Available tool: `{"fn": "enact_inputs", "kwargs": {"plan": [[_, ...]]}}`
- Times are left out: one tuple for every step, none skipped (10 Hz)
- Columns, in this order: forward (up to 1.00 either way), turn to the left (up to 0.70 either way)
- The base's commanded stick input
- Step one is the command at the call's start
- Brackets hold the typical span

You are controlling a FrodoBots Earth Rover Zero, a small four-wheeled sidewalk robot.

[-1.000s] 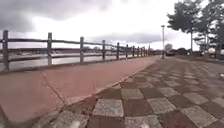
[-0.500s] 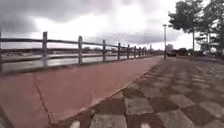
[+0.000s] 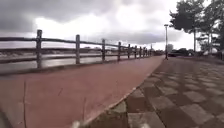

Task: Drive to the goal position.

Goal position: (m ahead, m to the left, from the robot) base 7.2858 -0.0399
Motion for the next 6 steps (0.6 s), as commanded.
{"fn": "enact_inputs", "kwargs": {"plan": [[0.7, 0.0], [0.7, 0.0], [0.7, 0.0], [0.7, 0.0], [0.7, 0.0], [0.7, 0.0]]}}
